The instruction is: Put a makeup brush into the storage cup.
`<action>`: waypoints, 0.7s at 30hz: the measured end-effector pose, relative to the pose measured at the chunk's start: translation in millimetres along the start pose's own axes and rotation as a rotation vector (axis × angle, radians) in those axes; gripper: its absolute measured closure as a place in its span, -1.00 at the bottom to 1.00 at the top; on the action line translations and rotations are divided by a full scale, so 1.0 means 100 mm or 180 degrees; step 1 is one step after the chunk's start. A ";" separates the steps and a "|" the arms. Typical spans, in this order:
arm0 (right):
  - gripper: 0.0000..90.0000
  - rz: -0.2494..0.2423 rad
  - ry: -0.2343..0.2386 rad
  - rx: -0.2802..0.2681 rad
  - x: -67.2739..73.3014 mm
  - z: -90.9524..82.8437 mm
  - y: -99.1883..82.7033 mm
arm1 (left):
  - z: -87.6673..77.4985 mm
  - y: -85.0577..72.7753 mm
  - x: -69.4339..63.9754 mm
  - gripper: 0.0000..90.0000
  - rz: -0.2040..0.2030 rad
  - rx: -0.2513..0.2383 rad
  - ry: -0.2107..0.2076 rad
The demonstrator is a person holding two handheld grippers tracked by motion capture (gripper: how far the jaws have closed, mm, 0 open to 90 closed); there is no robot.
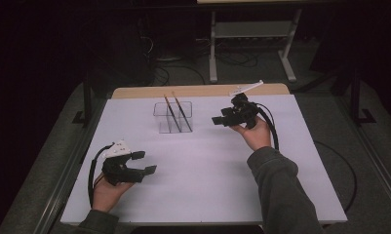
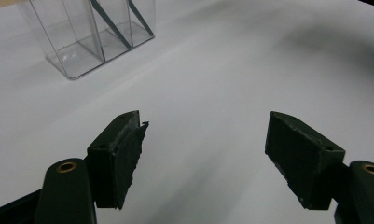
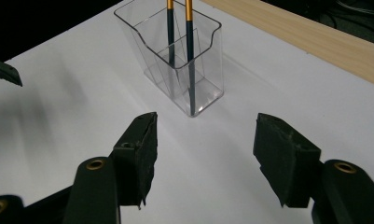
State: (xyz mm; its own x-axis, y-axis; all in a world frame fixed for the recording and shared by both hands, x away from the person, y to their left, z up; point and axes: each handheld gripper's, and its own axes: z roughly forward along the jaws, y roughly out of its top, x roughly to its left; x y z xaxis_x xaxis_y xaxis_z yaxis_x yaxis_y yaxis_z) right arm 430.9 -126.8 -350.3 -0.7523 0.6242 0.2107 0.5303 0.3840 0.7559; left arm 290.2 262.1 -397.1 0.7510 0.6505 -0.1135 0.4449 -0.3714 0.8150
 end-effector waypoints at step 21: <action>-0.19 0.0040 -0.0033 -0.0074 -0.02 -0.14 -0.20 | 0.01 -0.01 0.02 -0.42 0.0021 0.0026 -0.0002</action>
State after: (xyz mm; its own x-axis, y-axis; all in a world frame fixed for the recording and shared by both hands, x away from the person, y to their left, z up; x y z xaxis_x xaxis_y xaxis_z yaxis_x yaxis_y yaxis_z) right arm 416.4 -145.3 -357.1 -0.7415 0.6359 0.2140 0.5304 0.3602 0.7675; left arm 291.4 262.6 -399.1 0.7543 0.6475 -0.1086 0.4439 -0.3812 0.8109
